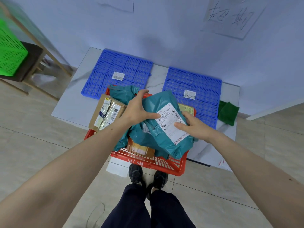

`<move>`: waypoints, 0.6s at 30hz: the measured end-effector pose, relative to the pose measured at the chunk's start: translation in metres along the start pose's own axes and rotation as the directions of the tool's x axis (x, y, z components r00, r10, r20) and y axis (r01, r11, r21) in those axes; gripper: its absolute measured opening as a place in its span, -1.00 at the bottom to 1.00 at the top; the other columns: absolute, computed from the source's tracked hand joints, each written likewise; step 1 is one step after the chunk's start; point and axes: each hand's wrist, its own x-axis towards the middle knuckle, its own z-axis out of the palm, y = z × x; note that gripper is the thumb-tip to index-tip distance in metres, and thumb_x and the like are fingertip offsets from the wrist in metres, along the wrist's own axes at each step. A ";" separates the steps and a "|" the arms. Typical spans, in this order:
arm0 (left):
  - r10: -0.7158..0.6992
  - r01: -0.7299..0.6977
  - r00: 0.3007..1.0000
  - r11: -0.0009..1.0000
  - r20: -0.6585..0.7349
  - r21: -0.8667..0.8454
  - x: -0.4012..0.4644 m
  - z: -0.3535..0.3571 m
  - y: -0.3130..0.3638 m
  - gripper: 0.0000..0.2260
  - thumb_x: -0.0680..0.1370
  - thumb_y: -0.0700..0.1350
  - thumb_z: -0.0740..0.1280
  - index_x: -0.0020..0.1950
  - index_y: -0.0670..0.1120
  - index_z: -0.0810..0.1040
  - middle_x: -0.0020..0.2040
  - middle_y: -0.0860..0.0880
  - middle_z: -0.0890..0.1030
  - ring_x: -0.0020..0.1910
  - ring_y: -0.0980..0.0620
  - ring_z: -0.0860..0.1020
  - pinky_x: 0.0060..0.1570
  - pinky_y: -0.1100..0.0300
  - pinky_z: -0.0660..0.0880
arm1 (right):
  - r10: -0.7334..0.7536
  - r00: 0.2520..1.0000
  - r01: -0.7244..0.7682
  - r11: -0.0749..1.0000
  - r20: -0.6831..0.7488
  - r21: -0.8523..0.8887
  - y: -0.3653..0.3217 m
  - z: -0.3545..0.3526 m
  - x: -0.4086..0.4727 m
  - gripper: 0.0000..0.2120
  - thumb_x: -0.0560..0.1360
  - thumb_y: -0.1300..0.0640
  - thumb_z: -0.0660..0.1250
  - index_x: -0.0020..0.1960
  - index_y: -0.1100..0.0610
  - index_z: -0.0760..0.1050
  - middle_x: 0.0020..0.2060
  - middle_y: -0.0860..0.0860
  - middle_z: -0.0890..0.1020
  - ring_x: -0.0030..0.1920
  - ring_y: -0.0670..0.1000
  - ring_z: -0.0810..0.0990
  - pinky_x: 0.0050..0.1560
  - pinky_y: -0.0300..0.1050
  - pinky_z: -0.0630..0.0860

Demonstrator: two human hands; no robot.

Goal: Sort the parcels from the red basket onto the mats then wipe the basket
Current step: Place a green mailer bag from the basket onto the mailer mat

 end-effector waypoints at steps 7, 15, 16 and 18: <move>0.001 -0.017 0.986 0.995 -0.167 -0.096 0.012 -0.002 0.032 0.13 0.23 0.15 0.62 0.58 0.01 -0.03 0.42 -0.12 0.27 0.40 -0.03 0.29 0.37 0.06 0.28 | -0.050 0.979 0.092 0.974 -0.198 0.206 -0.022 -0.012 -0.006 -0.74 0.57 0.13 0.36 0.21 0.16 0.40 0.04 0.05 0.67 -0.12 -0.13 0.68 -0.13 -0.22 0.64; -0.110 0.077 0.993 0.884 -0.043 -0.462 0.003 0.023 0.047 0.10 0.46 -0.04 0.51 0.54 0.01 -0.40 0.24 0.15 0.50 0.17 0.18 0.55 0.19 0.23 0.51 | -0.046 0.916 0.183 0.932 -0.398 0.312 -0.038 -0.013 0.006 -0.82 0.56 0.05 0.37 0.11 -0.03 0.42 0.10 0.03 0.65 0.03 -0.03 0.68 0.03 0.03 0.65; -0.094 0.072 0.995 0.879 -0.023 -0.471 0.001 0.025 0.048 0.04 0.48 -0.07 0.49 0.56 -0.02 -0.33 0.16 0.21 0.51 0.09 0.27 0.55 0.11 0.31 0.54 | -0.045 0.912 0.184 0.933 -0.408 0.309 -0.040 -0.012 0.007 -0.79 0.56 0.03 0.37 0.14 -0.02 0.41 0.11 0.03 0.64 0.04 -0.03 0.68 0.03 0.03 0.65; -0.064 0.055 0.998 0.869 -0.001 -0.491 0.002 0.030 0.047 -0.16 0.50 -0.09 0.47 0.55 0.01 -0.07 0.17 0.19 0.53 0.10 0.26 0.56 0.12 0.26 0.56 | -0.039 0.906 0.185 0.932 -0.421 0.312 -0.043 -0.012 0.009 -0.76 0.56 0.01 0.37 0.16 0.00 0.40 0.12 0.02 0.63 0.06 -0.02 0.67 0.04 0.04 0.65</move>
